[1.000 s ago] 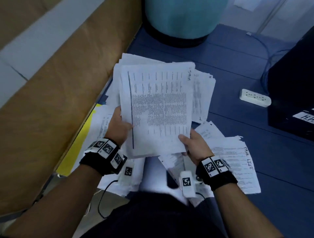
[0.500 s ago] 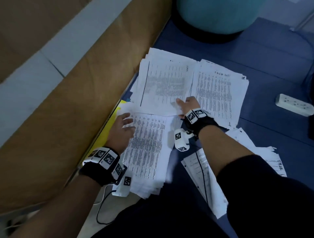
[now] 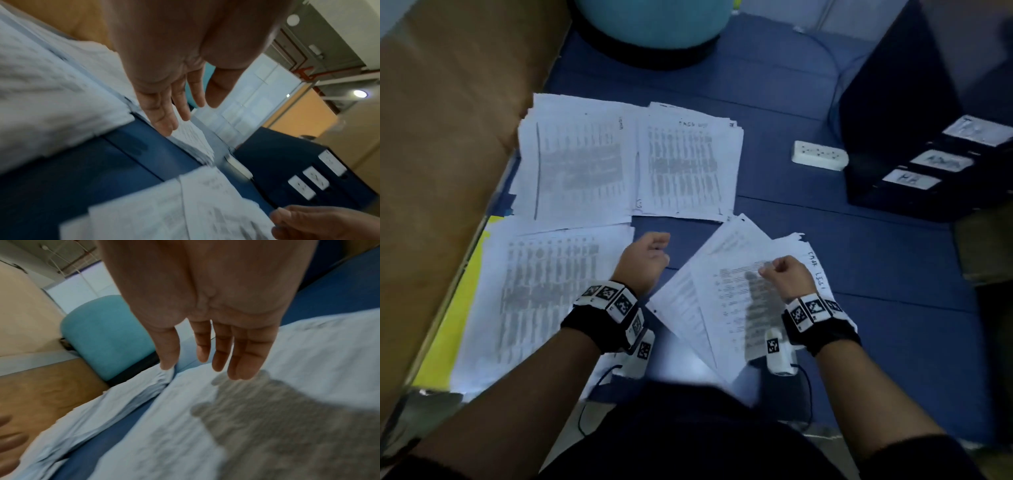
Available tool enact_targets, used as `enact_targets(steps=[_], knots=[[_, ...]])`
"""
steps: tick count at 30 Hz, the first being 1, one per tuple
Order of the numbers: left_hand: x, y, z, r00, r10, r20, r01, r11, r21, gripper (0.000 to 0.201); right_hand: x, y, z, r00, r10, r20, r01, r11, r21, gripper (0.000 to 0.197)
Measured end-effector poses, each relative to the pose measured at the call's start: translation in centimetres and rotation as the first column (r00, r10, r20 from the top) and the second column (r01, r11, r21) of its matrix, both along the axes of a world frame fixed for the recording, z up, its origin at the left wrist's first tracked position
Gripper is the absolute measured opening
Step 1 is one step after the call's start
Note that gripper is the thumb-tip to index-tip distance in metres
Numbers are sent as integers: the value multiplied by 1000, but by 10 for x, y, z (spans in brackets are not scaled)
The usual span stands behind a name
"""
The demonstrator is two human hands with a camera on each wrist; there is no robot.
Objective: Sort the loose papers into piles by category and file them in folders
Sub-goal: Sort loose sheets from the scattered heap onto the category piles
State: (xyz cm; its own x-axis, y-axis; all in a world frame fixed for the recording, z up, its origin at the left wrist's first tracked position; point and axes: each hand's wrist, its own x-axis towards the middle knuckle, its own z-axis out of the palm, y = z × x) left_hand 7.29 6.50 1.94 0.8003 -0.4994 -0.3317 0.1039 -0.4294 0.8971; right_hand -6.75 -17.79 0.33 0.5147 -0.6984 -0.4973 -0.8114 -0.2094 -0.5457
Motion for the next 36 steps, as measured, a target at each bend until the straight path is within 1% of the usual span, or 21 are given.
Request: enact_targets(steps=[2, 4, 6, 9, 11, 12, 14, 16, 17, 20, 22, 23, 25, 26, 28, 29, 31, 33, 34, 35, 36], knots=[[-20, -28, -7, 995, -97, -17, 98, 993, 67, 40, -31, -28, -2, 991, -55, -121, 48, 997, -61, 46], [-39, -49, -16, 985, -170, -34, 173, 968, 183, 46, -58, -49, -7, 965, -100, -244, 66, 988, -140, 69], [-53, -63, -22, 973, -224, -54, 230, 924, 304, 54, -77, -60, -14, 946, -112, -305, 61, 983, -171, 84], [-63, -80, -19, 980, -181, -88, 201, 904, 378, 58, -90, -64, -21, 931, -47, -363, -27, 980, -196, 89], [-68, -87, -19, 989, -125, -84, 148, 906, 396, 58, -90, -67, -25, 923, 0, -384, -85, 975, -204, 82], [-71, -88, -20, 992, -102, -78, 125, 908, 401, 57, -89, -70, -26, 926, 12, -377, -92, 976, -195, 74], [-78, -89, -23, 994, -86, -63, 104, 901, 422, 57, -89, -80, -27, 941, 64, -332, -119, 982, -147, 47], [-86, -89, -27, 996, -72, -54, 89, 896, 436, 57, -92, -93, -22, 964, 150, -219, -171, 982, -78, 16], [-90, -89, -27, 997, -59, -53, 77, 897, 435, 58, -94, -100, -15, 973, 183, -141, -192, 980, -55, 12], [-101, -90, -24, 1000, -12, -15, 17, 908, 419, 60, -99, -126, 16, 965, 260, 42, -256, 963, -78, 13], [-106, -92, -15, 999, 28, 37, -40, 929, 368, 63, -98, -138, 44, 940, 310, 144, -304, 951, -60, 21], [-108, -94, -9, 998, 29, 64, -48, 946, 319, 66, -98, -142, 58, 926, 330, 182, -331, 943, -30, 26], [-109, -99, 3, 993, -22, 114, -8, 968, 251, 69, -92, -146, 84, 890, 382, 250, -399, 917, 21, 30], [-109, -103, 9, 988, -61, 143, 24, 969, 247, 67, -86, -146, 94, 862, 434, 263, -452, 892, 11, 27], [-110, -109, 19, 977, -96, 191, 42, 963, 265, 46, -73, -146, 107, 823, 504, 261, -514, 857, -34, 15], [-110, -111, 26, 973, -84, 214, 25, 963, 268, 31, -66, -146, 109, 821, 490, 295, -496, 866, -58, 12], [-105, -110, 32, 976, -10, 217, -45, 968, 248, 10, -53, -143, 109, 813, 361, 458, -373, 925, -66, 11], [-98, -102, 35, 979, 101, 175, -134, 973, 189, 10, -45, -132, 102, 787, 159, 596, -211, 977, 18, 25], [-93, -98, 34, 975, 163, 148, -185, 972, 146, 12, -43, -123, 98, 787, 80, 611, -165, 983, 85, 35], [-88, -93, 36, 967, 217, 131, -232, 966, 113, 13, -43, -113, 90, 807, 40, 589, -154, 977, 145, 43], [-82, -89, 37, 962, 246, 117, -258, 961, 102, 14, -43, -101, 80, 843, 50, 535, -176, 966, 188, 49]])
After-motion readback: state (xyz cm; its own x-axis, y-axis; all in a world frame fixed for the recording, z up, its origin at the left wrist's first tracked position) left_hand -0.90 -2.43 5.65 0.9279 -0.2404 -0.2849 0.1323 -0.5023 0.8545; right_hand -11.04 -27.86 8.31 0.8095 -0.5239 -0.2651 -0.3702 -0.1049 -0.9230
